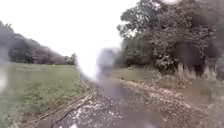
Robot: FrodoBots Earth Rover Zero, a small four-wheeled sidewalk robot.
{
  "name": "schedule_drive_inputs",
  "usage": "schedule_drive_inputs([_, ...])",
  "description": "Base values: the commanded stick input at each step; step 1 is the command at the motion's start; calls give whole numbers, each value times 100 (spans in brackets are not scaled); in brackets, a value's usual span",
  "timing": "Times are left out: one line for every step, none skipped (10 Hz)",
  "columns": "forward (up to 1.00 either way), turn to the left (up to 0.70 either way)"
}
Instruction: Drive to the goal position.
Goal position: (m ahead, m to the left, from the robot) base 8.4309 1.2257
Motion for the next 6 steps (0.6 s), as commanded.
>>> schedule_drive_inputs([70,0])
schedule_drive_inputs([70,0])
schedule_drive_inputs([70,0])
schedule_drive_inputs([70,0])
schedule_drive_inputs([70,0])
schedule_drive_inputs([70,0])
